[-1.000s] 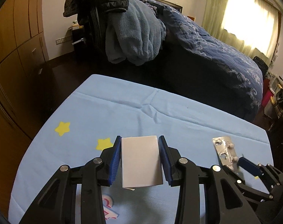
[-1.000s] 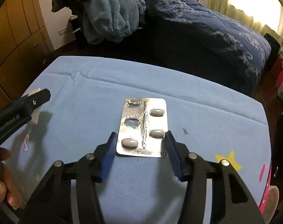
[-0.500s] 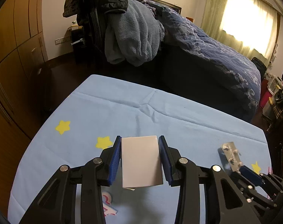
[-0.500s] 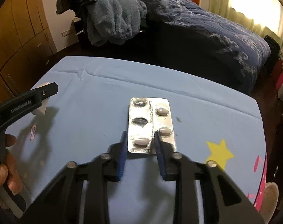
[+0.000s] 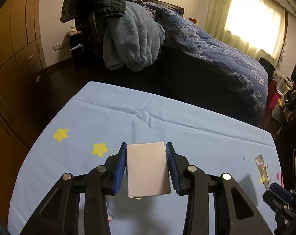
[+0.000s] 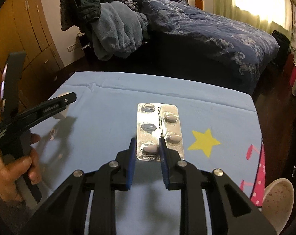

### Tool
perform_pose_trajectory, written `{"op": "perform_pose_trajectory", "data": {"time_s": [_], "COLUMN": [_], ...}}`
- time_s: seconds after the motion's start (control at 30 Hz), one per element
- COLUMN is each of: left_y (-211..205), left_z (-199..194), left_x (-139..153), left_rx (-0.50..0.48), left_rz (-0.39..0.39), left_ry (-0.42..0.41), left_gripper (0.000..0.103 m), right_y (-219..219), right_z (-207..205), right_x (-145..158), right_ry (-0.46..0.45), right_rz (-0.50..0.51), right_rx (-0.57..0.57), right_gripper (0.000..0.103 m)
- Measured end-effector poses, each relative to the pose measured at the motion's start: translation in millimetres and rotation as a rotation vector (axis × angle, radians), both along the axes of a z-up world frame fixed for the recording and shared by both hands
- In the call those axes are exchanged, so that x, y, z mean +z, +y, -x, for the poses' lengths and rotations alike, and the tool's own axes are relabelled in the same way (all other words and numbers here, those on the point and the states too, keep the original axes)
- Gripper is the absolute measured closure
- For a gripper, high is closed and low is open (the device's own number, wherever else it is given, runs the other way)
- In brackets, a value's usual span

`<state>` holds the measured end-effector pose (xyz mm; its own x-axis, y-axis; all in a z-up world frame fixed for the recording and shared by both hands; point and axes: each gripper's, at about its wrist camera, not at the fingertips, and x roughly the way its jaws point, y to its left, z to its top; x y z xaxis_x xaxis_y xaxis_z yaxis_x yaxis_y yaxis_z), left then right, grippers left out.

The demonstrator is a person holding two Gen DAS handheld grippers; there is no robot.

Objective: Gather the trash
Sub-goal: 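Carry box and blister to the wastebasket and open both tools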

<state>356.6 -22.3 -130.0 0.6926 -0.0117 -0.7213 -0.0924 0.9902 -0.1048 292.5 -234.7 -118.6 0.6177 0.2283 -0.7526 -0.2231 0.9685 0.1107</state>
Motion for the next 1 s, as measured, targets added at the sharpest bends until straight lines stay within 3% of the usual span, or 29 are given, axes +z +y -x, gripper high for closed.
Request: {"op": "perform_pose_trajectory", "data": {"time_s": [0.57,1.0], "left_y": [-40.8,-130.6], "left_z": [41.0,95.4], "left_x": [17.5,41.8], "left_rx": [-0.086,-0.278], "left_rz": [-0.043,-0.036], "left_ry": [-0.033,-0.065], "left_gripper": [0.063,0.063], "right_y": [-28.7,-98.6], "right_z": [55.3,118.3], "right_x": [6.5,17.0], "right_ry": [-0.021,-0.048], "right_rz": [-0.021,-0.07], "right_rx": [-0.01,-0.122], "right_gripper": [0.079,0.079]}}
